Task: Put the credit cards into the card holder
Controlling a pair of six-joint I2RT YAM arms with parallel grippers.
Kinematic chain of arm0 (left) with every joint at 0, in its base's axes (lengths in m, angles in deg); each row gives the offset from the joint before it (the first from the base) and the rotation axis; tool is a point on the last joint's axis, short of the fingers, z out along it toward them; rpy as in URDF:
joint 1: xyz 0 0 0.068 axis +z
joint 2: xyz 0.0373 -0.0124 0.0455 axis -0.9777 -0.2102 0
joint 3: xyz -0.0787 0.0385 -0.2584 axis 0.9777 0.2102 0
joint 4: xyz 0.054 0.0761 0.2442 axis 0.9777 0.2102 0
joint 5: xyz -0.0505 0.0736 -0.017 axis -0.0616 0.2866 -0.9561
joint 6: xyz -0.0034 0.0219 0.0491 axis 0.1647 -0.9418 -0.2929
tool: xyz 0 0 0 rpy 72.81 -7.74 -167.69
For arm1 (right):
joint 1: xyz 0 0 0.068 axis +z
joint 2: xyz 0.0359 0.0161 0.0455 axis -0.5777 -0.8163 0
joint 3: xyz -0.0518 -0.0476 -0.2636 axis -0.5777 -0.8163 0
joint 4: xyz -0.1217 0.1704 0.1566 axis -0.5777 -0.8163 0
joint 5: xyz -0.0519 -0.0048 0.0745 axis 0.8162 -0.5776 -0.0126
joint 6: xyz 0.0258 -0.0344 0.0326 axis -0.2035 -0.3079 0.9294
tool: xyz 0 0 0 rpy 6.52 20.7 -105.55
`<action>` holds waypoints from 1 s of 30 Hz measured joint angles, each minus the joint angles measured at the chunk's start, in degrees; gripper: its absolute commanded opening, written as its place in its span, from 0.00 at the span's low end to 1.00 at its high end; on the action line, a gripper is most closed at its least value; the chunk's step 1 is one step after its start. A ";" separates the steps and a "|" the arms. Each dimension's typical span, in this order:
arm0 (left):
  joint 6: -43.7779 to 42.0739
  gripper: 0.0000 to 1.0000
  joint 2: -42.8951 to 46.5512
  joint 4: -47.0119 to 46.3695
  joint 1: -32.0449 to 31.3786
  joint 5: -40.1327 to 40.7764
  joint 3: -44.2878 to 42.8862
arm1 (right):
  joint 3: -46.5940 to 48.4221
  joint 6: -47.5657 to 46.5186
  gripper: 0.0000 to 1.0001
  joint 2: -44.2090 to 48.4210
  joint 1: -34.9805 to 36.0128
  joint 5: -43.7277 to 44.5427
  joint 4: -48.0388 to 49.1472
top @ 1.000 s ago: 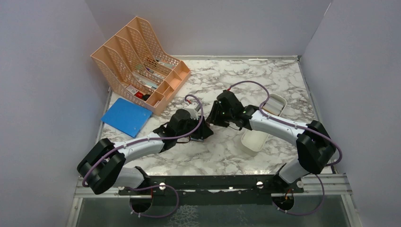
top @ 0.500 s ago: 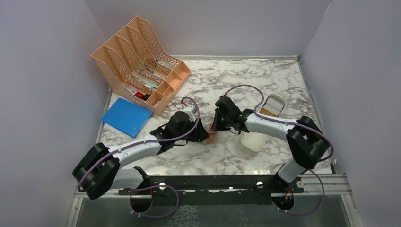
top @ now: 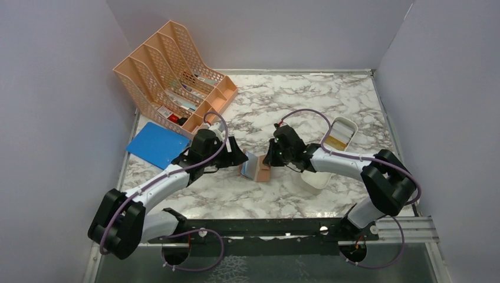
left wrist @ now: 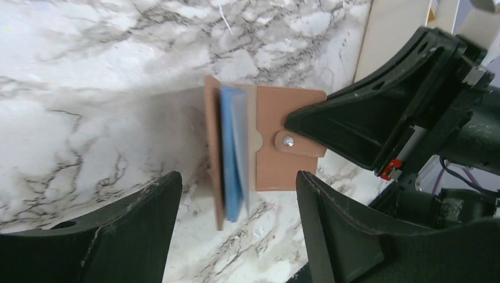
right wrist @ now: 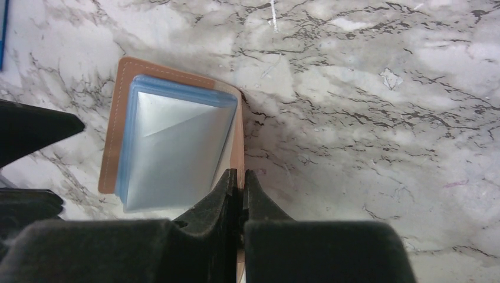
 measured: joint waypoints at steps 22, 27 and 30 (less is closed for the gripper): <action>-2.82 0.52 -8.48 -3.93 -0.04 -5.57 -0.04 | -0.07 -2.51 0.05 -0.13 0.00 -2.34 2.38; -2.40 0.45 -9.44 -6.45 -0.04 -6.49 0.92 | -0.35 -2.62 0.05 -0.76 0.00 -2.40 2.86; -2.12 0.41 -9.46 -7.74 -0.04 -7.28 1.53 | -0.76 -2.62 0.05 -0.76 -0.02 -2.43 3.19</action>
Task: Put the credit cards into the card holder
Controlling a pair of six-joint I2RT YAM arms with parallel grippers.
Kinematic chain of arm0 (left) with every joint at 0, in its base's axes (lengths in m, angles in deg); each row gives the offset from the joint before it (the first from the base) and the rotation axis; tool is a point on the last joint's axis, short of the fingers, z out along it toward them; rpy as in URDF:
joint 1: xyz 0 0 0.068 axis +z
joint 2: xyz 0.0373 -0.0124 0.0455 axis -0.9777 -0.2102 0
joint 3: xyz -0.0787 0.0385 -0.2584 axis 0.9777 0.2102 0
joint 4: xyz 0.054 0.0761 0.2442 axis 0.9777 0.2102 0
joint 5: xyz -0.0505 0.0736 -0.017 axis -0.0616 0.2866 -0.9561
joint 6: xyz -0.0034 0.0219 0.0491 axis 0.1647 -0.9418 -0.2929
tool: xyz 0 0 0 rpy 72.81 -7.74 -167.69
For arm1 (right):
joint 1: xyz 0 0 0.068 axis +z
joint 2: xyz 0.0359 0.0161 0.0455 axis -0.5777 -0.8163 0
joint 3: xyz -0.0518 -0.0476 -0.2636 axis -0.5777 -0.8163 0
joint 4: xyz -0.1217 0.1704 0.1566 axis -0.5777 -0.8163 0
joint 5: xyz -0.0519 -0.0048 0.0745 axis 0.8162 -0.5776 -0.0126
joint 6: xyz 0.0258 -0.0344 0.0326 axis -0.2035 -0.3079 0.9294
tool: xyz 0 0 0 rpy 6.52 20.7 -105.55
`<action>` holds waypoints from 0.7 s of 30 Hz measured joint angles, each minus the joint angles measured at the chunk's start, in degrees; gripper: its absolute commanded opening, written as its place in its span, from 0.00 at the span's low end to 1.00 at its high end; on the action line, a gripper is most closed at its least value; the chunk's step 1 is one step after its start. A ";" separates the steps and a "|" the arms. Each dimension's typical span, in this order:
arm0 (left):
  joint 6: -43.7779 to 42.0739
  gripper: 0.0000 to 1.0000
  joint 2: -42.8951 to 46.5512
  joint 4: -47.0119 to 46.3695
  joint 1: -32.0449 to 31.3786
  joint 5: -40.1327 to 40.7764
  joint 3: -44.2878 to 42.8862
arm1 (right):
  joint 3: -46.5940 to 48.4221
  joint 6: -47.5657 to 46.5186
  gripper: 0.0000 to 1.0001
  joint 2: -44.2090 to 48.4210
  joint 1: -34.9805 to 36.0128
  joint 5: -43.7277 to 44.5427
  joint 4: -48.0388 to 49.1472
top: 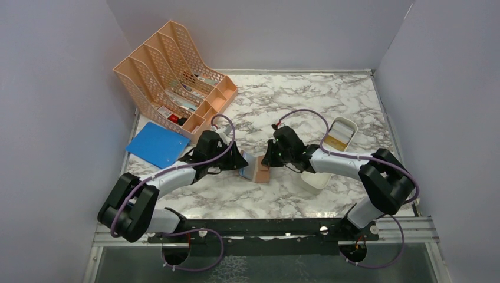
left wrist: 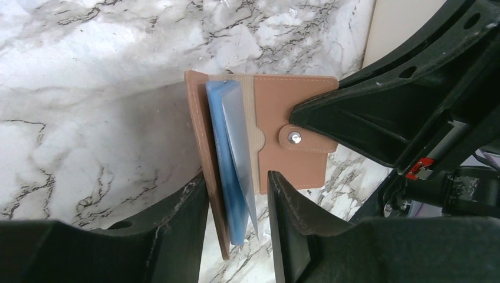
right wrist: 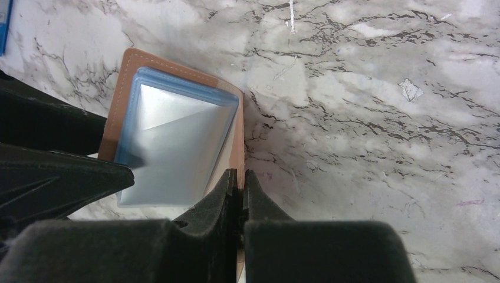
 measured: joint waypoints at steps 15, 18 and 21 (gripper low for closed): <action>1.25 0.23 0.13 -4.63 0.00 -1.77 2.29 | -0.17 -0.39 0.06 -0.02 0.00 -0.22 0.63; 1.49 0.17 0.15 -5.42 0.00 -2.34 2.60 | -0.17 -0.39 0.12 -0.15 0.02 -0.22 0.74; 1.64 0.16 0.15 -5.57 0.00 -2.75 2.60 | -0.17 -0.39 0.22 -0.68 0.00 -0.22 0.79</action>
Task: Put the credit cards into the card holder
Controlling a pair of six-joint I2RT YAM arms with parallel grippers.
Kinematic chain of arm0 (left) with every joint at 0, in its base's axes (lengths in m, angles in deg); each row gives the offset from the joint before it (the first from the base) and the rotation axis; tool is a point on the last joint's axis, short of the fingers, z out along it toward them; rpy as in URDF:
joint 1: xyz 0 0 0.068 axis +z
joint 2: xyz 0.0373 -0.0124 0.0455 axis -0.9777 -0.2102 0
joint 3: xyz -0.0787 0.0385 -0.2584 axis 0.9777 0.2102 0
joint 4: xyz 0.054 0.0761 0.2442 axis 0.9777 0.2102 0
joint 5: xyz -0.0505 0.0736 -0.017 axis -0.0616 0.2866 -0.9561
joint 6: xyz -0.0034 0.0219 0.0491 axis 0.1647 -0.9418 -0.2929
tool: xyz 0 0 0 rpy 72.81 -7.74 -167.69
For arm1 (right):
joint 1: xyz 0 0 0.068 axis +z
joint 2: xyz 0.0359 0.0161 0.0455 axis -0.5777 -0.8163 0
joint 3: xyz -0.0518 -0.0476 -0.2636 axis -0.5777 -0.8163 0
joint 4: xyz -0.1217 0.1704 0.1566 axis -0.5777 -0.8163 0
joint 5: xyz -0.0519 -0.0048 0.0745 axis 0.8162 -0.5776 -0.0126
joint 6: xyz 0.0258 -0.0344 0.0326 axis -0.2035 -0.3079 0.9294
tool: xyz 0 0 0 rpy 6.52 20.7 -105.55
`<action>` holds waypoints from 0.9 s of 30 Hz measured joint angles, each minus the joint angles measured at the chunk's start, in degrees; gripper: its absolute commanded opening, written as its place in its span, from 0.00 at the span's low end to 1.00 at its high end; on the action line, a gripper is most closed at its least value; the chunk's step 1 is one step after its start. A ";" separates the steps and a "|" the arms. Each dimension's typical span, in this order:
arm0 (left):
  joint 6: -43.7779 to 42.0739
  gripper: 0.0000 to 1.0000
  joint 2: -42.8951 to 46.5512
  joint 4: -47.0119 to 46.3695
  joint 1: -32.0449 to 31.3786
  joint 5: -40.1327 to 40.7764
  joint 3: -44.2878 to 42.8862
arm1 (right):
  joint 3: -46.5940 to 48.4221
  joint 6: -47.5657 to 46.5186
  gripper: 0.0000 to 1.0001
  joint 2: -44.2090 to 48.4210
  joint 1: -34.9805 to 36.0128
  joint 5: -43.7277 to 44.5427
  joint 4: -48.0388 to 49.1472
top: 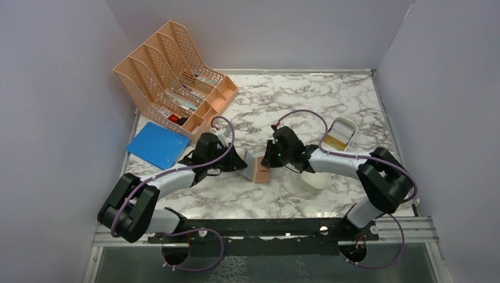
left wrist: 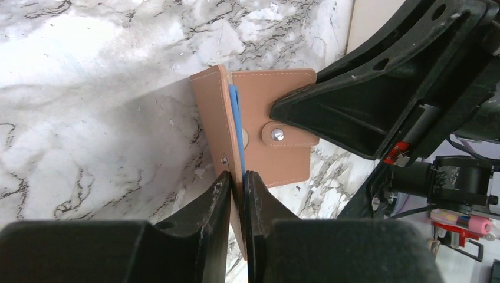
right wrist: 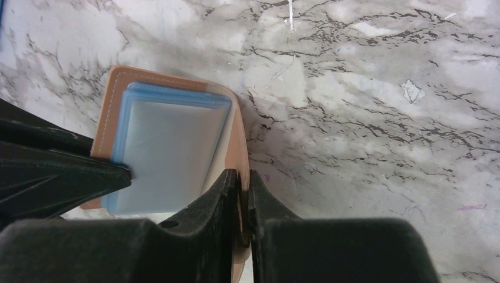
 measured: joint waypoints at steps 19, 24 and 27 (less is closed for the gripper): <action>1.86 0.11 2.62 7.15 -1.79 4.35 -0.79 | 6.58 2.49 0.51 7.21 0.02 -6.32 -7.37; 2.32 0.24 3.08 8.81 -2.36 6.38 -1.42 | 6.16 4.44 0.47 6.45 0.02 -10.56 -4.68; 3.13 0.25 3.96 9.64 -2.58 6.67 -1.42 | 5.44 5.14 0.44 4.66 0.02 -12.22 -2.54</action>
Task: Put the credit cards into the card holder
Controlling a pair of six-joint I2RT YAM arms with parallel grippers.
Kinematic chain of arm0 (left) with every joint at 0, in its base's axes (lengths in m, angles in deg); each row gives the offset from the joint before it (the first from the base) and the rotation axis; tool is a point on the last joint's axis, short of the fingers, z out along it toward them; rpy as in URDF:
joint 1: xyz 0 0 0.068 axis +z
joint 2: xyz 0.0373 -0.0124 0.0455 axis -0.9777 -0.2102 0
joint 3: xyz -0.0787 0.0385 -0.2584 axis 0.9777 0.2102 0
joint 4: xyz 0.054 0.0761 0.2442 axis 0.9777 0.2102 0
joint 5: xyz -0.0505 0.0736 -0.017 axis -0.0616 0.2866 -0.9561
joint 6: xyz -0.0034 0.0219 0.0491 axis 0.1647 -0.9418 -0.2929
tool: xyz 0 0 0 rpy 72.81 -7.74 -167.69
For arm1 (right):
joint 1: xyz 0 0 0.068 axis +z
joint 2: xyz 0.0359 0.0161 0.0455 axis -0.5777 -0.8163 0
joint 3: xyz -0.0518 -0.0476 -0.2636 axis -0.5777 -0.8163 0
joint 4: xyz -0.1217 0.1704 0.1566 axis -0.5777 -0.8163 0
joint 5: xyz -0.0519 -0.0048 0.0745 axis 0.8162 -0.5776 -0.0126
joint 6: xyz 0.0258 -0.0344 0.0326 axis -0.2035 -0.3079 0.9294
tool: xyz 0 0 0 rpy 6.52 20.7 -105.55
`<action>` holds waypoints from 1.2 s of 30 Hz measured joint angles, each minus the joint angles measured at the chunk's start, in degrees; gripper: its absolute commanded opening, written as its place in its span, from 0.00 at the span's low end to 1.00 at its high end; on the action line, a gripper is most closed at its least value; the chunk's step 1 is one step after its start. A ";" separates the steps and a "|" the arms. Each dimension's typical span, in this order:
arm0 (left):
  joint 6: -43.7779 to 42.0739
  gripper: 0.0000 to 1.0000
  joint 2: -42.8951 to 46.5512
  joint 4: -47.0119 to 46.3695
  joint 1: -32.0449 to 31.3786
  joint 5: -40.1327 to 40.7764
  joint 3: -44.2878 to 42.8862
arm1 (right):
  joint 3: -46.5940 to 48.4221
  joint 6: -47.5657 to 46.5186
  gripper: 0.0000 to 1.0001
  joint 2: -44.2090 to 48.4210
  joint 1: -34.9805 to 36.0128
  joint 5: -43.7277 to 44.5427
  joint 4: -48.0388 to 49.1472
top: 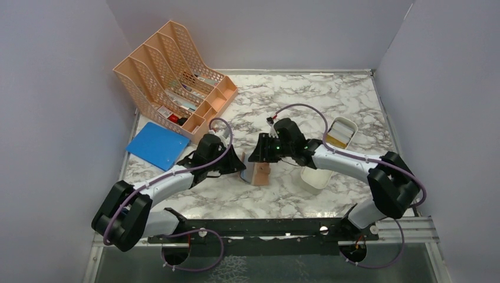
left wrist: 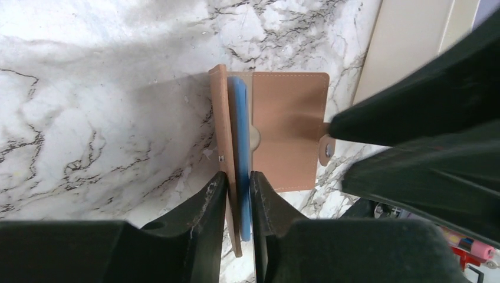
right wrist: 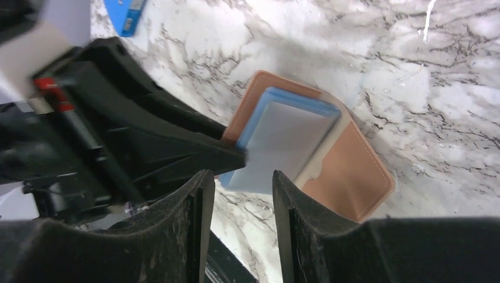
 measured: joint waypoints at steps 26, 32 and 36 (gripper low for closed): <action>1.75 0.45 2.40 -3.08 -0.11 -1.79 1.44 | -4.15 0.87 0.34 -6.60 0.00 -0.59 3.80; 1.27 0.45 0.33 -3.50 -0.11 -1.97 1.29 | -4.13 0.55 0.32 -7.63 0.00 -0.59 3.82; 0.85 0.43 -1.42 -3.76 -0.11 -2.10 0.42 | -3.87 0.13 0.32 -8.09 0.00 -0.59 3.82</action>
